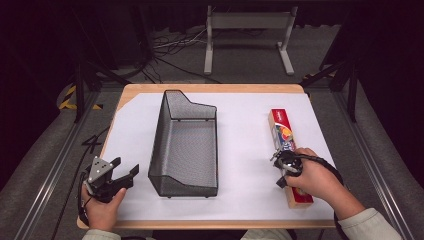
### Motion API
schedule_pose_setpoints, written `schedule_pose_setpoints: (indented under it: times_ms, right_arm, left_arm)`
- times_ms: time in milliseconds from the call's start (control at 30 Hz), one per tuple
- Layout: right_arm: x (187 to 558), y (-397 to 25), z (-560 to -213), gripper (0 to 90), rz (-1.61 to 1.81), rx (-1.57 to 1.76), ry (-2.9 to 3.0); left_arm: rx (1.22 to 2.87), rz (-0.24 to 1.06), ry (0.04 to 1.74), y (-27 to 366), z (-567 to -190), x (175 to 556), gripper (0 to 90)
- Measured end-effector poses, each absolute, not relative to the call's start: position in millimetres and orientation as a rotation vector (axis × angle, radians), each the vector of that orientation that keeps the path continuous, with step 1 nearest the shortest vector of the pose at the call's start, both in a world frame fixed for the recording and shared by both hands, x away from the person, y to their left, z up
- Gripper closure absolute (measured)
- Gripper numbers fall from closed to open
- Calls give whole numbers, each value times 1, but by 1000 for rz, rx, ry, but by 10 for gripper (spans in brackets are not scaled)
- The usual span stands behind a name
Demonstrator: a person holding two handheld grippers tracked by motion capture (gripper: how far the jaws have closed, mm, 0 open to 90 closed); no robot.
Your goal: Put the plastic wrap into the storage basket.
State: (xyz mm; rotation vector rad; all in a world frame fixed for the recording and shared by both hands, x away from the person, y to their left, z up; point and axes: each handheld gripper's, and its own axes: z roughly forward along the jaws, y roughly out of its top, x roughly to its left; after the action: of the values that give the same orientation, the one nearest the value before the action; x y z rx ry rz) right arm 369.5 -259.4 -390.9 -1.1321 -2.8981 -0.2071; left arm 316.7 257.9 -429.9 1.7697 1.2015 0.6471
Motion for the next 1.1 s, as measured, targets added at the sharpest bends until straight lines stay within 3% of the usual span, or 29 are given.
schedule_pose_setpoints:
  times_ms: [700, 933, 1100]
  right_arm:
    - [363, -298, -390, 900, -214, -1299, -2844]
    - [358, -297, -381, 774, -467, -1266, -2829]
    - [350, -296, -371, 621, -713, -1273, -2817]
  left_arm:
    - [1771, 645, 1207, 256, -431, 318, 293]
    - [1770, 648, 1205, 256, -431, 320, 291]
    - [1776, 647, 1201, 254, -431, 321, 291]
